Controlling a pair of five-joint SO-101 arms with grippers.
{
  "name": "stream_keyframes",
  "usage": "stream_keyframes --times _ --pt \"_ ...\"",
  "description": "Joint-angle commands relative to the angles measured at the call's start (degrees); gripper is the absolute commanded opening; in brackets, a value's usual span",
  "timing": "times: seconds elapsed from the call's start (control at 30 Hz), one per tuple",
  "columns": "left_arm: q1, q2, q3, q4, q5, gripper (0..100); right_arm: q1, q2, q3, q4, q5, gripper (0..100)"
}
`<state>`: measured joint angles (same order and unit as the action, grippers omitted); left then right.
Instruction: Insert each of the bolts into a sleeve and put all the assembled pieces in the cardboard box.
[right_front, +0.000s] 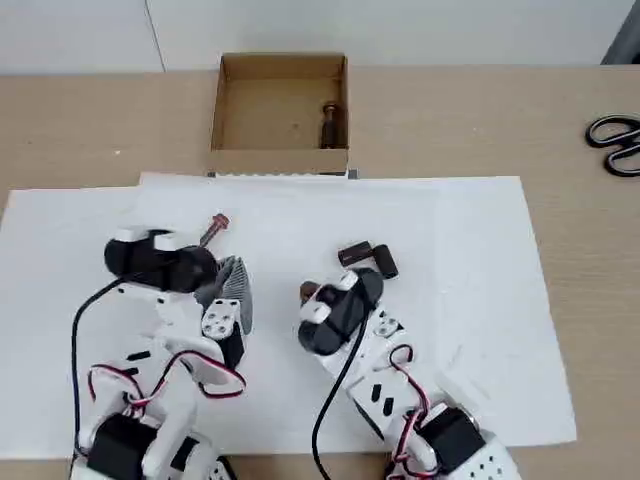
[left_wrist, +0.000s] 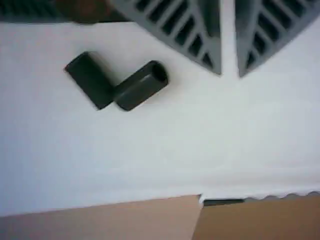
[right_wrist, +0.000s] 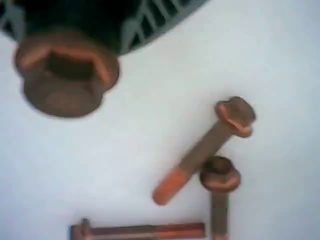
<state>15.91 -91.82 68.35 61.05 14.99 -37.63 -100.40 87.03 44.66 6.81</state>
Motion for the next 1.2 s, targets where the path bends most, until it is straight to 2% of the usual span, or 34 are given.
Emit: stream_keyframes --times 0.0,0.2,0.3,0.37,0.73,1.17 --pt "-5.01 -0.35 4.09 -4.22 -5.98 0 6.46 0.04 -0.62 -1.89 0.18 0.2" --pt "-12.31 -0.26 15.16 -14.68 -15.38 1 13.41 3.03 -3.08 -7.69 0.18 0.2" --pt "-12.84 -0.35 19.56 -16.35 -23.12 1 16.57 12.53 -9.93 -10.42 -2.11 0.2" --pt "-12.75 -0.35 21.32 -16.79 -25.85 1 17.54 20.44 -15.74 -10.68 -3.52 0.2" --pt "-12.84 -0.35 27.56 -22.24 -26.02 1 17.89 72.75 -62.77 -10.68 -3.96 0.2" --pt "-12.75 -0.35 27.56 -22.07 -26.02 1 18.77 119.43 -112.88 -10.68 -3.87 0.4"
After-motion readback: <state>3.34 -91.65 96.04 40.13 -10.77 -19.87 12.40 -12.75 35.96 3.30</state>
